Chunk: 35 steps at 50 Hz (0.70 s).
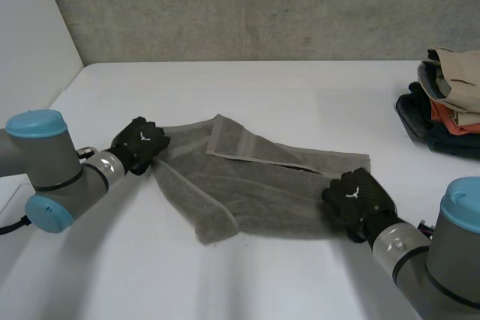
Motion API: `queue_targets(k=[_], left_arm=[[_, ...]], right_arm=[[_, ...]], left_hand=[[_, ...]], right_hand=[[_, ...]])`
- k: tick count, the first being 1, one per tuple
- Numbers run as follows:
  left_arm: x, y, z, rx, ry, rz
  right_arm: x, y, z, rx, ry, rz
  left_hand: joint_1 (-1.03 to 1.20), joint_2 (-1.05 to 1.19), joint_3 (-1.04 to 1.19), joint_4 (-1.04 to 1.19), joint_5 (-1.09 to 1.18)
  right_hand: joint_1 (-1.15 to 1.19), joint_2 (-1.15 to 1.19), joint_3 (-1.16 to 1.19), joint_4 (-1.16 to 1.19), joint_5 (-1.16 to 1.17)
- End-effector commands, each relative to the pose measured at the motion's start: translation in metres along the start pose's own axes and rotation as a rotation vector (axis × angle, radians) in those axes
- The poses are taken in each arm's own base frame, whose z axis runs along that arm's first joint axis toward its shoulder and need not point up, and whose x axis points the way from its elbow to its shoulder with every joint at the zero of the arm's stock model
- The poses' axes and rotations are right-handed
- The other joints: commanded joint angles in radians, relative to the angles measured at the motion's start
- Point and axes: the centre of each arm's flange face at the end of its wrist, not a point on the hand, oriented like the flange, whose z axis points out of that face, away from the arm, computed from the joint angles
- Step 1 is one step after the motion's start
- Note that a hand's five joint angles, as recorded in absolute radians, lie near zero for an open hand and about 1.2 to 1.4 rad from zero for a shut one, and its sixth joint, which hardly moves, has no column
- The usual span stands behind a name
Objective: Fold the laundry.
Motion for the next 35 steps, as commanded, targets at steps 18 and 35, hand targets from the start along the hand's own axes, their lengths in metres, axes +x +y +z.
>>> queue_targets(k=[18, 35], left_arm=[[-0.028, -0.118, -0.103, 0.21, -0.164, -0.122], [-0.032, -0.118, -0.098, 0.23, -0.189, -0.116]], right_arm=[[0.072, -0.067, 0.047, 0.042, 0.162, -0.052], [0.002, -0.02, -0.002, 0.0, -0.097, 0.239]], left_hand=[[0.238, 0.203, 0.213, 0.2, 0.238], [0.238, 0.203, 0.213, 0.2, 0.238]], right_hand=[[-0.66, -0.694, -0.701, -0.706, -0.688], [-0.738, -0.771, -0.778, -0.783, -0.765]])
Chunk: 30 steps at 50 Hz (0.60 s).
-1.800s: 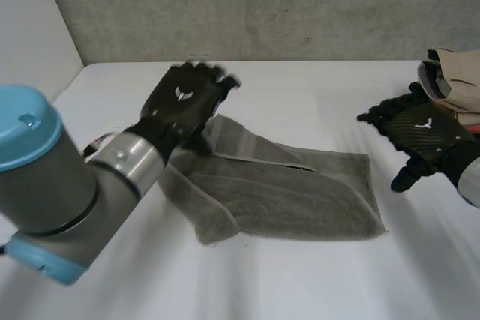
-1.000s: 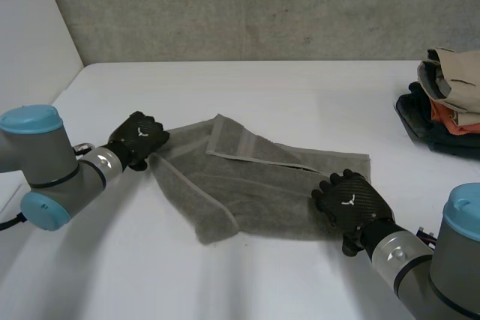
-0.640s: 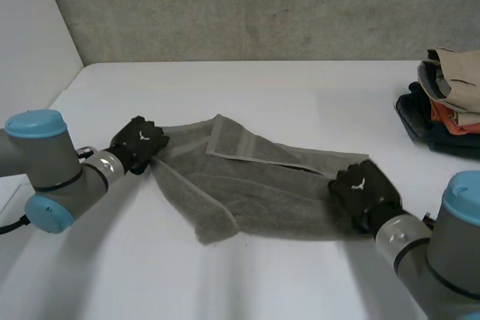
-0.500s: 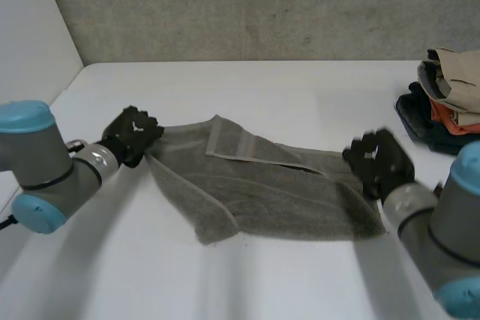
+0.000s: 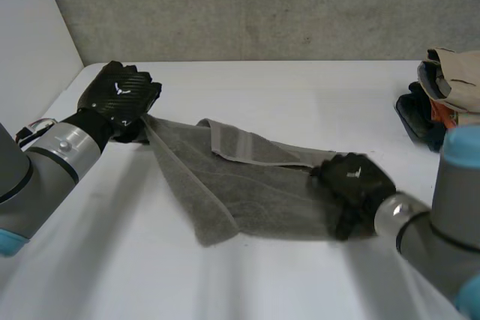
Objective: Fold the laundry.
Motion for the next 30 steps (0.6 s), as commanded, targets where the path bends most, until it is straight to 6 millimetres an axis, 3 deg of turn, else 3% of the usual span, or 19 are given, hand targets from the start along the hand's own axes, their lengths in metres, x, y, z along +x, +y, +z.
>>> queue_targets(k=[1, 9, 14, 15, 20, 22, 25, 27, 30], left_arm=[[0.002, -0.001, 0.003, 0.017, -0.003, 0.008], [0.004, -0.004, 0.003, 0.026, 0.001, 0.007], [0.006, -0.006, 0.003, 0.031, 0.005, 0.008], [0.006, -0.007, 0.003, 0.032, 0.007, 0.008], [0.004, -0.007, 0.0, 0.015, -0.011, 0.004], [0.001, -0.01, -0.002, 0.01, -0.028, 0.006], [-0.002, -0.026, -0.01, 0.021, -0.051, 0.009], [-0.003, -0.033, -0.015, 0.023, -0.056, 0.001], [-0.005, -0.049, -0.029, 0.025, -0.05, -0.066]], right_arm=[[-0.012, 0.013, -0.001, 0.067, -0.011, -0.031], [-0.017, 0.032, 0.014, 0.02, -0.021, -0.067], [-0.015, 0.032, 0.018, 0.034, -0.007, -0.092], [-0.013, 0.033, 0.018, 0.036, 0.0, -0.097], [0.001, 0.025, 0.019, 0.067, 0.073, -0.108], [0.013, 0.01, 0.017, 0.117, 0.129, -0.125], [0.045, -0.041, 0.01, 0.258, 0.26, -0.194], [0.056, -0.062, 0.011, 0.309, 0.297, -0.225], [0.073, -0.095, 0.028, 0.396, 0.339, -0.258]], left_hand=[[0.238, 0.2, 0.204, 0.199, 0.239], [0.238, 0.2, 0.204, 0.199, 0.239], [0.238, 0.2, 0.204, 0.199, 0.239], [0.238, 0.2, 0.204, 0.199, 0.239], [0.238, 0.2, 0.204, 0.199, 0.239], [0.238, 0.2, 0.204, 0.199, 0.239], [0.238, 0.2, 0.204, 0.199, 0.239], [0.238, 0.2, 0.204, 0.199, 0.239], [0.238, 0.2, 0.204, 0.199, 0.239]], right_hand=[[0.098, 0.114, 0.12, 0.118, 0.141], [0.265, 0.281, 0.287, 0.285, 0.308], [0.722, 0.738, 0.744, 0.742, 0.765], [1.085, 1.102, 1.108, 1.106, 1.128], [1.089, 1.105, 1.111, 1.109, 1.132], [1.089, 1.105, 1.111, 1.109, 1.132], [1.089, 1.105, 1.111, 1.109, 1.132], [1.089, 1.105, 1.111, 1.109, 1.132], [1.089, 1.105, 1.111, 1.109, 1.132]])
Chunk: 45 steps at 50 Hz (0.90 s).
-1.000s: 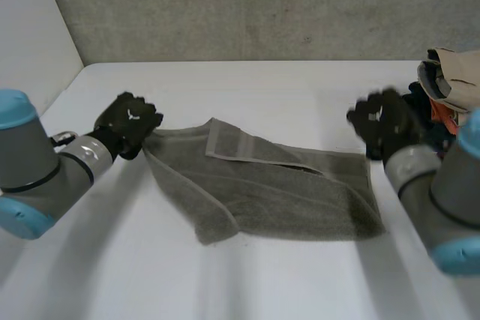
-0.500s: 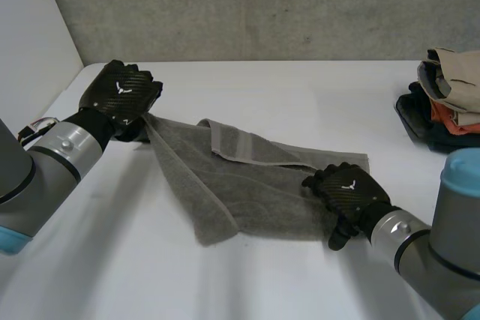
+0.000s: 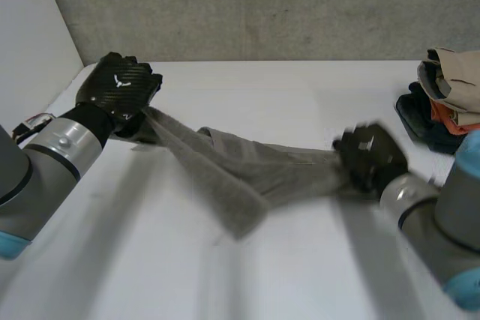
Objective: Fold the laundry.
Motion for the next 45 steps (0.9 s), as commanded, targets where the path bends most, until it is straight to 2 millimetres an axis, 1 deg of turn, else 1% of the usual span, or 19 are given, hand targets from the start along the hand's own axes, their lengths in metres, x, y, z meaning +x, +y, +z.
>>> queue_targets(k=[1, 3, 4, 7, 8, 11, 12, 14, 15, 16, 17, 18, 21, 24, 27, 32, 34, 38, 45], left_arm=[[-0.007, -0.033, -0.026, 0.004, -0.008, -0.101], [-0.008, -0.038, -0.032, 0.001, -0.007, -0.133], [-0.007, -0.04, -0.035, -0.002, -0.003, -0.15], [-0.003, -0.048, -0.046, -0.005, 0.018, -0.196], [-0.002, -0.049, -0.049, -0.004, 0.023, -0.202], [0.004, -0.051, -0.055, -0.011, 0.038, -0.214], [0.007, -0.051, -0.057, -0.014, 0.047, -0.216], [0.01, -0.051, -0.059, -0.016, 0.056, -0.218], [0.011, -0.05, -0.06, -0.019, 0.06, -0.219], [0.013, -0.05, -0.061, -0.022, 0.064, -0.221], [0.014, -0.05, -0.061, -0.023, 0.066, -0.22], [0.014, -0.049, -0.062, -0.025, 0.067, -0.22], [0.015, -0.048, -0.063, -0.029, 0.069, -0.22], [0.015, -0.048, -0.063, -0.028, 0.069, -0.218], [0.014, -0.05, -0.062, -0.019, 0.064, -0.214], [0.01, -0.056, -0.063, 0.005, 0.051, -0.205], [0.009, -0.059, -0.064, 0.015, 0.047, -0.202], [0.005, -0.064, -0.066, 0.035, 0.036, -0.195], [0.0, -0.074, -0.069, 0.069, 0.018, -0.19]], right_arm=[[0.047, -0.061, 0.045, 0.194, 0.143, -0.085], [0.053, -0.065, 0.063, 0.219, 0.16, -0.092], [0.055, -0.069, 0.08, 0.255, 0.16, -0.102], [0.044, -0.075, 0.101, 0.305, 0.142, -0.107], [0.027, -0.081, 0.111, 0.359, 0.106, -0.107], [-0.003, -0.082, 0.125, 0.447, 0.032, -0.123], [-0.026, -0.077, 0.13, 0.501, -0.036, -0.135], [-0.045, -0.07, 0.131, 0.536, -0.095, -0.144], [-0.052, -0.068, 0.131, 0.55, -0.121, -0.148], [-0.065, -0.062, 0.127, 0.565, -0.17, -0.151], [-0.067, -0.061, 0.126, 0.563, -0.183, -0.148], [-0.068, -0.06, 0.125, 0.559, -0.185, -0.147], [-0.057, -0.068, 0.118, 0.529, -0.138, -0.108], [-0.03, -0.078, 0.105, 0.437, -0.052, -0.007], [-0.004, -0.072, 0.09, 0.289, -0.021, 0.119], [0.023, -0.064, 0.058, 0.106, -0.069, 0.266], [0.026, -0.056, 0.048, 0.035, -0.095, 0.3], [0.022, -0.025, 0.029, -0.157, -0.199, 0.376], [0.002, -0.004, 0.029, -0.197, -0.325, 0.425]], left_hand=[[0.238, 0.2, 0.204, 0.199, 0.239], [0.238, 0.2, 0.204, 0.199, 0.239], [0.238, 0.2, 0.204, 0.199, 0.239], [0.238, 0.2, 0.204, 0.199, 0.239], [0.238, 0.2, 0.204, 0.199, 0.239], [0.238, 0.2, 0.204, 0.199, 0.239], [0.238, 0.2, 0.204, 0.199, 0.239], [0.238, 0.2, 0.204, 0.199, 0.239], [0.238, 0.2, 0.204, 0.199, 0.239], [0.238, 0.2, 0.204, 0.199, 0.239], [0.238, 0.2, 0.204, 0.199, 0.239], [0.238, 0.2, 0.204, 0.199, 0.239], [0.238, 0.2, 0.204, 0.199, 0.239], [0.238, 0.2, 0.204, 0.199, 0.239], [0.238, 0.2, 0.204, 0.199, 0.239], [0.238, 0.2, 0.204, 0.199, 0.239], [0.238, 0.2, 0.204, 0.199, 0.239], [0.238, 0.2, 0.204, 0.199, 0.239], [0.238, 0.2, 0.204, 0.199, 0.239]], right_hand=[[0.326, 0.227, 0.211, 0.2, 0.235], [0.326, 0.227, 0.211, 0.2, 0.235], [0.326, 0.227, 0.211, 0.2, 0.235], [0.326, 0.227, 0.211, 0.2, 0.235], [0.326, 0.227, 0.211, 0.2, 0.235], [0.326, 0.227, 0.211, 0.2, 0.235], [0.326, 0.227, 0.211, 0.2, 0.235], [0.269, 0.17, 0.153, 0.143, 0.178], [-0.04, -0.139, -0.155, -0.166, -0.131], [-0.595, -0.694, -0.711, -0.721, -0.686], [-0.798, -0.898, -0.914, -0.924, -0.889], [-0.891, -0.99, -1.006, -1.016, -0.981], [-0.896, -0.995, -1.011, -1.022, -0.986], [-0.896, -0.995, -1.011, -1.022, -0.986], [-0.896, -0.995, -1.011, -1.022, -0.986], [-0.889, -0.988, -1.004, -1.015, -0.98], [-0.789, -0.888, -0.905, -0.915, -0.88], [-0.619, -0.718, -0.734, -0.745, -0.71], [-0.498, -0.597, -0.613, -0.624, -0.589]])
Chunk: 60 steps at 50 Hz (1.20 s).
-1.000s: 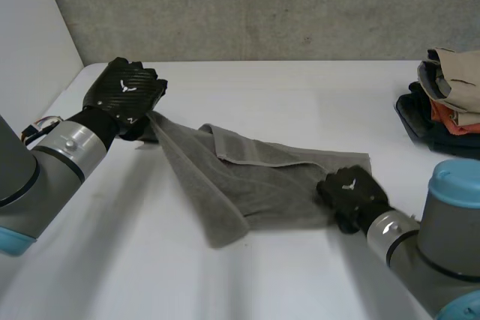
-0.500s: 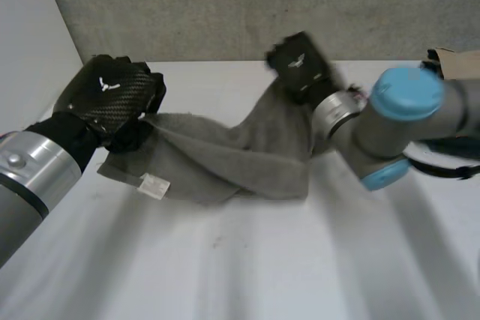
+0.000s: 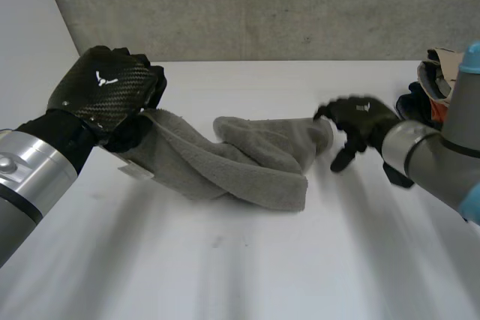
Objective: Fold the laundry.
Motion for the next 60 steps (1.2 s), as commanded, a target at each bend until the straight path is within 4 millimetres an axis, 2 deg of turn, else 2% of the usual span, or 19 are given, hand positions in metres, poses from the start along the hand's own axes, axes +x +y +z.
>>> queue_targets(k=[1, 9, 12, 15, 17, 20, 24, 25, 29, 34, 38, 40, 43, 44, 48, 49, 55, 59, 60], left_arm=[[-0.004, -0.011, -0.002, 0.038, -0.016, 0.007], [-0.007, -0.018, -0.003, 0.06, -0.025, 0.013], [-0.008, -0.019, -0.002, 0.065, -0.029, 0.014], [-0.009, -0.02, 0.0, 0.071, -0.036, 0.017], [-0.011, -0.022, 0.0, 0.075, -0.046, 0.019], [-0.016, -0.026, 0.001, 0.086, -0.084, 0.026], [-0.026, -0.032, 0.002, 0.107, -0.148, 0.038], [-0.029, -0.035, 0.002, 0.115, -0.161, 0.042], [-0.042, -0.048, 0.002, 0.167, -0.217, 0.062], [-0.055, -0.054, 0.003, 0.187, -0.263, 0.077], [-0.058, -0.044, 0.004, 0.152, -0.266, 0.072], [-0.056, -0.037, 0.006, 0.129, -0.253, 0.061], [-0.043, -0.009, 0.012, 0.05, -0.206, 0.033], [-0.039, 0.001, 0.014, 0.02, -0.187, 0.023], [-0.027, 0.045, 0.028, -0.113, -0.142, -0.019], [-0.021, 0.063, 0.034, -0.164, -0.117, -0.035], [-0.007, 0.096, 0.046, -0.237, -0.071, -0.056], [-0.007, 0.102, 0.048, -0.243, -0.075, -0.058], [-0.007, 0.103, 0.048, -0.244, -0.073, -0.058]], right_arm=[[-0.013, 0.037, 0.013, -0.079, -0.152, 0.051], [-0.018, 0.064, 0.044, -0.075, -0.191, 0.068], [-0.023, 0.068, 0.048, -0.079, -0.205, 0.088], [-0.036, 0.066, 0.048, -0.071, -0.235, 0.1], [-0.038, 0.062, 0.047, -0.059, -0.228, 0.1], [-0.035, 0.054, 0.043, -0.04, -0.214, 0.094], [-0.019, 0.007, 0.019, 0.077, -0.129, 0.044], [-0.003, -0.017, 0.005, 0.141, -0.071, 0.028], [0.026, -0.066, -0.034, 0.274, 0.043, -0.01], [0.029, -0.113, -0.079, 0.387, 0.103, -0.092], [0.027, -0.13, -0.096, 0.438, 0.117, -0.125], [0.024, -0.128, -0.093, 0.423, 0.103, -0.13], [0.02, -0.117, -0.082, 0.377, 0.087, -0.143], [0.015, -0.102, -0.066, 0.322, 0.059, -0.15], [0.004, -0.061, -0.029, 0.182, -0.001, -0.158], [0.003, -0.053, -0.024, 0.154, -0.002, -0.158], [0.007, 0.001, 0.003, -0.025, 0.042, -0.182], [0.012, 0.01, 0.01, -0.054, 0.058, -0.209], [0.013, 0.009, 0.011, -0.049, 0.058, -0.223]], left_hand=[[0.238, 0.199, 0.203, 0.195, 0.239], [0.238, 0.199, 0.203, 0.195, 0.239], [0.238, 0.199, 0.203, 0.195, 0.239], [0.238, 0.199, 0.203, 0.195, 0.239], [0.238, 0.199, 0.203, 0.195, 0.239], [0.238, 0.199, 0.203, 0.195, 0.239], [0.238, 0.199, 0.203, 0.195, 0.239], [0.238, 0.199, 0.203, 0.195, 0.239], [0.238, 0.199, 0.203, 0.195, 0.239], [0.238, 0.199, 0.203, 0.195, 0.239], [0.238, 0.199, 0.203, 0.195, 0.239], [0.238, 0.199, 0.203, 0.195, 0.239], [0.238, 0.199, 0.203, 0.195, 0.239], [0.238, 0.199, 0.203, 0.195, 0.239], [0.238, 0.199, 0.203, 0.195, 0.239], [0.238, 0.199, 0.203, 0.195, 0.239], [0.238, 0.199, 0.203, 0.195, 0.239], [0.238, 0.199, 0.203, 0.195, 0.239], [0.238, 0.199, 0.203, 0.195, 0.239]], right_hand=[[0.125, 0.138, 0.126, 0.125, 0.117], [0.125, 0.138, 0.126, 0.125, 0.117], [0.198, 0.211, 0.199, 0.198, 0.19], [0.426, 0.439, 0.427, 0.426, 0.418], [0.945, 0.958, 0.947, 0.946, 0.937], [0.949, 0.962, 0.95, 0.949, 0.941], [0.949, 0.962, 0.95, 0.949, 0.941], [0.949, 0.962, 0.95, 0.949, 0.941], [0.949, 0.962, 0.95, 0.949, 0.941], [0.949, 0.962, 0.95, 0.949, 0.941], [0.949, 0.962, 0.95, 0.949, 0.941], [0.949, 0.962, 0.95, 0.949, 0.941], [0.949, 0.962, 0.95, 0.949, 0.941], [0.949, 0.962, 0.95, 0.949, 0.941], [0.949, 0.962, 0.95, 0.949, 0.941], [0.949, 0.962, 0.95, 0.949, 0.941], [0.949, 0.962, 0.95, 0.949, 0.941], [0.938, 0.951, 0.939, 0.938, 0.93], [0.819, 0.832, 0.82, 0.819, 0.811]])
